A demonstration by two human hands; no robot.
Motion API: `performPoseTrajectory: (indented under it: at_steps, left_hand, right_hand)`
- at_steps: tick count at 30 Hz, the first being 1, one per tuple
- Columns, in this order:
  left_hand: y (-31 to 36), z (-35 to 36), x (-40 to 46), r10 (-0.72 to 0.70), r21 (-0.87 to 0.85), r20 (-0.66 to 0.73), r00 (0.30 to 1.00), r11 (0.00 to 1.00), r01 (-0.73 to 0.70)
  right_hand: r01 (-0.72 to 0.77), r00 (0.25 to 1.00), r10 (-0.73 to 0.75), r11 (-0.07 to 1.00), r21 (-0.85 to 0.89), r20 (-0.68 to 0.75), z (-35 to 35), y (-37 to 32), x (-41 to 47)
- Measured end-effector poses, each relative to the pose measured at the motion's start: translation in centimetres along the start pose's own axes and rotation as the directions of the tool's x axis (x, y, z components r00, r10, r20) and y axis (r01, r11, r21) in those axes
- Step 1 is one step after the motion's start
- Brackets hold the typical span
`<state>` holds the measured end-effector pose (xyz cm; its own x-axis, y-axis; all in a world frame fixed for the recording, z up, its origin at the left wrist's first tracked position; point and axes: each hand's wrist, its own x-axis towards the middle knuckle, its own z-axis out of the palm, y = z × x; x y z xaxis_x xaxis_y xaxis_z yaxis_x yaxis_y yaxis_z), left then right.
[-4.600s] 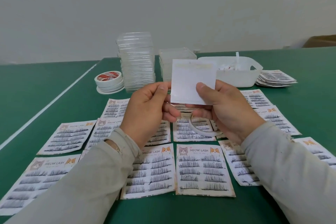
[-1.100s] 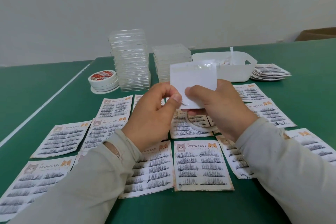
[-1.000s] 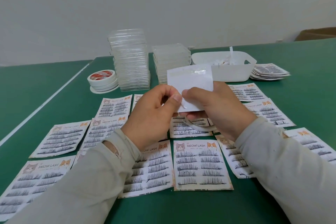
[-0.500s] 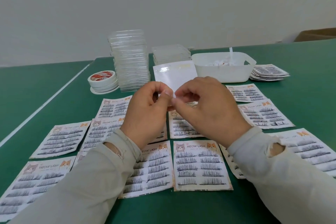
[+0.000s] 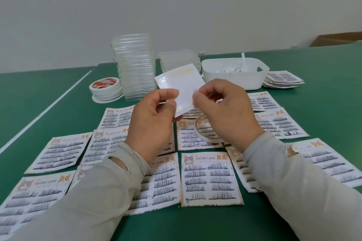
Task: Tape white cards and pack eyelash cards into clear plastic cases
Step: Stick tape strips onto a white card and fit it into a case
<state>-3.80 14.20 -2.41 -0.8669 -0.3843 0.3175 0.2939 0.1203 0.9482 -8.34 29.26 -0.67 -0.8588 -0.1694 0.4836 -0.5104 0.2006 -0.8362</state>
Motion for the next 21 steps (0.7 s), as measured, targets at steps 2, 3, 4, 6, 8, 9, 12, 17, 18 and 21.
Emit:
performPoseTrajectory:
  at_steps: [2, 3, 4, 6, 8, 9, 12, 17, 18, 21]
  left_hand:
    - [-0.1, 0.0, 0.1, -0.062, -0.051, -0.058, 0.996, 0.997, 0.059]
    - [-0.1, 0.0, 0.3, -0.089, -0.068, -0.080, 0.993, 0.994, 0.084]
    - [-0.1, -0.1, 0.4, -0.113, -0.082, -0.099, 0.989, 0.991, 0.105]
    - [0.0, -0.2, 0.5, -0.140, -0.111, -0.127, 0.982, 0.986, 0.126]
    - [0.0, -0.3, 0.6, -0.147, -0.111, -0.139, 0.979, 0.985, 0.132]
    - [0.1, -0.3, 0.6, -0.147, -0.105, -0.137, 0.980, 0.986, 0.133]
    - [0.2, -0.4, 0.5, -0.141, -0.090, -0.135, 0.981, 0.988, 0.129]
    - [0.1, -0.5, 0.6, -0.139, -0.075, -0.142, 0.980, 0.989, 0.129]
    - [0.1, -0.5, 0.6, -0.139, -0.076, -0.144, 0.980, 0.989, 0.129]
    - [0.1, -0.5, 0.8, -0.137, -0.083, -0.154, 0.979, 0.989, 0.125]
  right_hand:
    - [-0.150, 0.983, 0.172, 0.955, 0.256, -0.064, -0.3, 0.1, 0.4]
    - [-0.212, 0.961, 0.260, 0.909, 0.358, -0.090, -0.6, 0.2, 0.7]
    - [-0.258, 0.936, 0.336, 0.859, 0.443, -0.107, -0.8, 0.3, 1.0]
    - [-0.304, 0.892, 0.437, 0.772, 0.558, -0.118, -1.5, 0.6, 1.4]
    - [-0.314, 0.864, 0.484, 0.733, 0.604, -0.139, -2.0, 0.8, 1.7]
    - [-0.315, 0.854, 0.496, 0.732, 0.605, -0.155, -2.2, 0.8, 1.7]
    - [-0.287, 0.854, 0.471, 0.781, 0.554, -0.222, -3.1, 0.7, 2.4]
    - [-0.157, 0.917, 0.191, 0.980, 0.123, -0.349, -5.4, 0.6, 9.3]
    - [-0.158, 0.925, 0.154, 0.987, 0.018, -0.348, -5.7, 1.0, 10.9]
    - [-0.202, 0.955, 0.124, 0.937, -0.286, -0.269, -6.3, 3.2, 14.8]
